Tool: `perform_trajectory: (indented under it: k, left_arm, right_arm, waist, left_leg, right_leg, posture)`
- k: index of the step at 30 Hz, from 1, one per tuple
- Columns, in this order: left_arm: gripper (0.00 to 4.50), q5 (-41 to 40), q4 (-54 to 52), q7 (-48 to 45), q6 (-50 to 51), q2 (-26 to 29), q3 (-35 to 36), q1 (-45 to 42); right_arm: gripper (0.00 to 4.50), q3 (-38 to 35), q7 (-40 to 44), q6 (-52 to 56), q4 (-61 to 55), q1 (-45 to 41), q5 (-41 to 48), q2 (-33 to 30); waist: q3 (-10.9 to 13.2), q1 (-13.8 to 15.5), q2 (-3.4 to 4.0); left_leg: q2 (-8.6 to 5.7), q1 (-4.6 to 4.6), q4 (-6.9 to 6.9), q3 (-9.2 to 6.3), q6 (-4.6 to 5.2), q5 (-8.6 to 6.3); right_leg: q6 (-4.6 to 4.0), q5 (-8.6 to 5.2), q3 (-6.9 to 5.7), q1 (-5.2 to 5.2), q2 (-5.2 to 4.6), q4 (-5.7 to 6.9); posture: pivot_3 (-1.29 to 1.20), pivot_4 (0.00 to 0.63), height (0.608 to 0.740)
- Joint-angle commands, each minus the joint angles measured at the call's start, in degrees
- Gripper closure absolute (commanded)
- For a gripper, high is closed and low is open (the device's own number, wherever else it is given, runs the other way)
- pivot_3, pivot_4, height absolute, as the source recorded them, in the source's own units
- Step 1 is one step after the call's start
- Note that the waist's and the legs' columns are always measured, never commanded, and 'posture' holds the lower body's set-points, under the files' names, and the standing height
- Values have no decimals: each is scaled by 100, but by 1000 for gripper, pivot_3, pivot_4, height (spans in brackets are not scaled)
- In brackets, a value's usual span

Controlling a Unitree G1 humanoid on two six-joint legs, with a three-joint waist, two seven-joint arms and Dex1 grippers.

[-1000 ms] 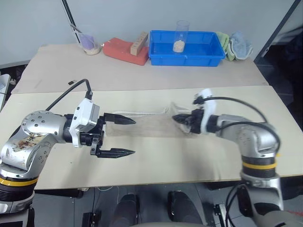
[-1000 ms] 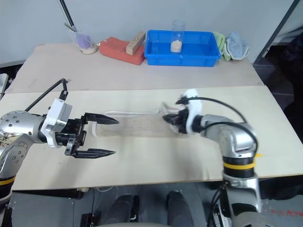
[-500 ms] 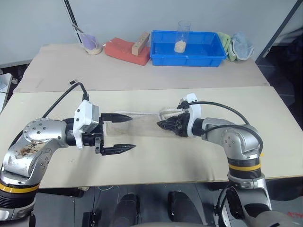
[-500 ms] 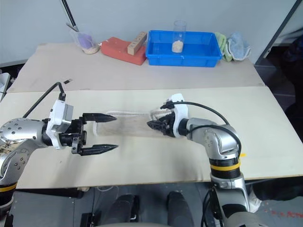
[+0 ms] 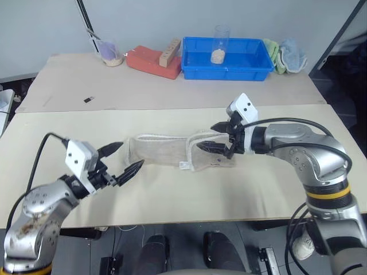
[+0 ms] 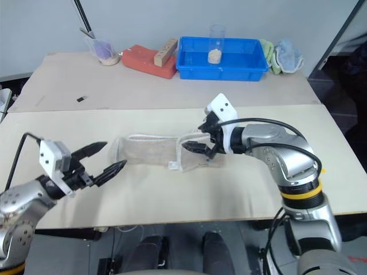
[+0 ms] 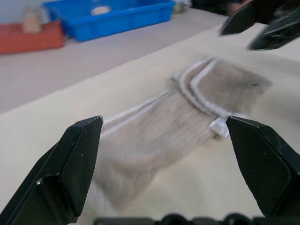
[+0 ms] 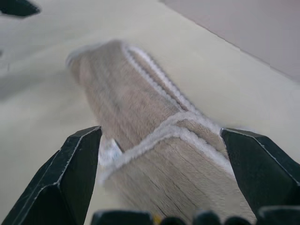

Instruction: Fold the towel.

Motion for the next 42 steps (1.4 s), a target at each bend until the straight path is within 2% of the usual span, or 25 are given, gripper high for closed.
perform_trajectory:
  k: [1,6,9,15,21,24,32,36,39,42]
  left_arm:
    - [0,-175,-258,1207,233,-722,364,116]
    - [0,-237,-281,2531,943,-1605,109,8]
    - [0,-388,-155,3108,1337,-2043,-110,-404]
    - [0,-556,284,4062,1756,-2803,-111,-1058]
    - [0,-345,437,4383,1851,-2967,-347,-1263]
    - [746,-336,420,4463,1941,-2988,-467,-1288]
    - [4434,-174,427,4495,1826,-2723,-370,-1431]
    - [4473,-16,331,4087,1784,-2264,-614,-1519]
    - [4473,116,181,3380,1839,-1547,-1100,-1684]
    - [4473,148,86,2501,1966,-765,-1764,-2218]
  right_arm:
    - [23,70,286,-769,-66,-135,-166,137]
    - [23,190,515,-1184,113,-228,-348,273]
    - [23,302,756,-1462,236,-303,-512,251]
    - [23,287,953,-1732,612,-492,-699,251]
    - [23,215,1041,-1834,738,-518,-799,229]
    - [0,181,1048,-1832,724,-513,-800,221]
    - [0,40,1120,-1827,625,-408,-762,70]
    - [0,-57,1363,-1835,527,-275,-735,-239]
    - [0,-195,1710,-1858,473,-129,-667,-673]
    - [0,-372,2084,-1815,459,36,-608,-1175]
  waist:
    - [-1,2,-1]
    - [-1,58,-3]
    - [-2,101,-4]
    - [-4,77,-8]
    - [-4,47,-8]
    - [-4,56,-8]
    - [-4,46,-8]
    - [-4,44,-8]
    - [-4,85,-8]
    - [-3,120,-8]
  left_leg:
    - [0,2,1,0,0,0]
    - [-1,3,7,-4,-1,0]
    - [-7,-1,13,-5,-3,1]
    - [-10,2,8,-4,-4,2]
    - [-9,0,7,-4,-5,2]
    - [-11,0,7,-5,-5,2]
    - [-11,-2,7,-4,-6,2]
    - [-11,-2,6,-4,-6,2]
    - [-13,-5,7,-6,-6,2]
    - [-16,-7,8,-4,-7,3]
  right_leg:
    - [0,0,1,1,0,2]
    - [0,1,1,6,-6,10]
    - [1,1,1,7,-11,9]
    - [2,3,2,5,-6,9]
    - [1,3,2,4,-4,8]
    - [1,3,2,5,-5,8]
    - [1,3,2,4,-5,3]
    - [1,3,2,4,-5,2]
    - [1,3,-1,4,-5,-2]
    - [0,3,1,6,-7,-6]
  posture:
    - [0,150,740]
    - [0,150,740]
    - [0,150,740]
    - [0,150,740]
    - [0,150,740]
    - [0,150,740]
    - [0,150,740]
    - [0,150,740]
    - [0,150,740]
    - [0,150,740]
